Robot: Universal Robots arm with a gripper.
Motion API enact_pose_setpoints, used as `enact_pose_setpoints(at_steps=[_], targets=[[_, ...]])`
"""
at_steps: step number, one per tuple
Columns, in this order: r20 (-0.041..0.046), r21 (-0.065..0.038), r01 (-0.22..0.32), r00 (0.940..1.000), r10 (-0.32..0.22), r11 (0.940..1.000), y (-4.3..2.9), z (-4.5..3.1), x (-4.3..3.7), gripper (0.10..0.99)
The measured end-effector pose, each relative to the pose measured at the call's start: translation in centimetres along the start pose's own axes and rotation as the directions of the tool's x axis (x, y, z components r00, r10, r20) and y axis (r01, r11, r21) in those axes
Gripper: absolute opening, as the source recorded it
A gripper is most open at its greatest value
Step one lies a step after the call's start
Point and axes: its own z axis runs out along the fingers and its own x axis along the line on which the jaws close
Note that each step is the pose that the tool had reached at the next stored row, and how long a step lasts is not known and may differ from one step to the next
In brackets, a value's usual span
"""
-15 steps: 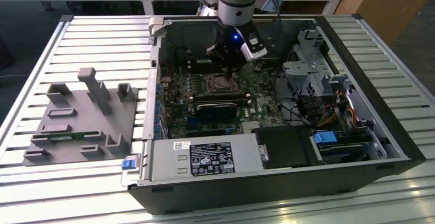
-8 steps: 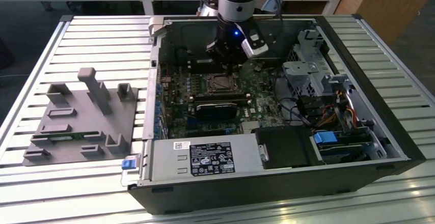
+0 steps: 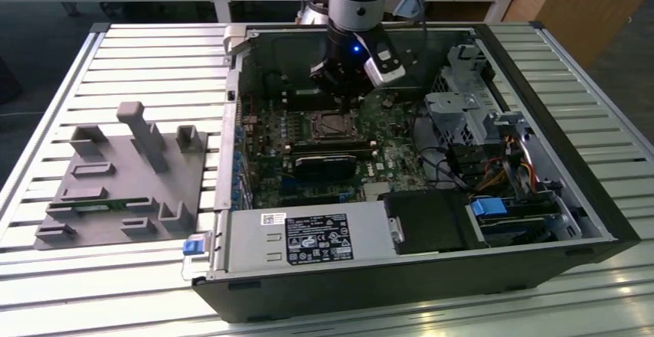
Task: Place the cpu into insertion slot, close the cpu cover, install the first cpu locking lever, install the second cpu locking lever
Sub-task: 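Install the second cpu locking lever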
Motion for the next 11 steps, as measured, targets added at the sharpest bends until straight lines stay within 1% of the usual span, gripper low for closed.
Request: enact_pose_setpoints(at_steps=[5, 6, 11], targets=[[0.0000, 0.000, 0.000, 1.0000, 0.000, 1.0000, -1.51, 0.00, -0.05, 0.106], [0.0000, 0.000, 0.000, 1.0000, 0.000, 1.0000, -1.72, -0.01, -0.06, 0.106], [0.0000, 0.000, 0.000, 1.0000, 0.000, 1.0000, -2.09, -0.13, -0.09, 0.106]])
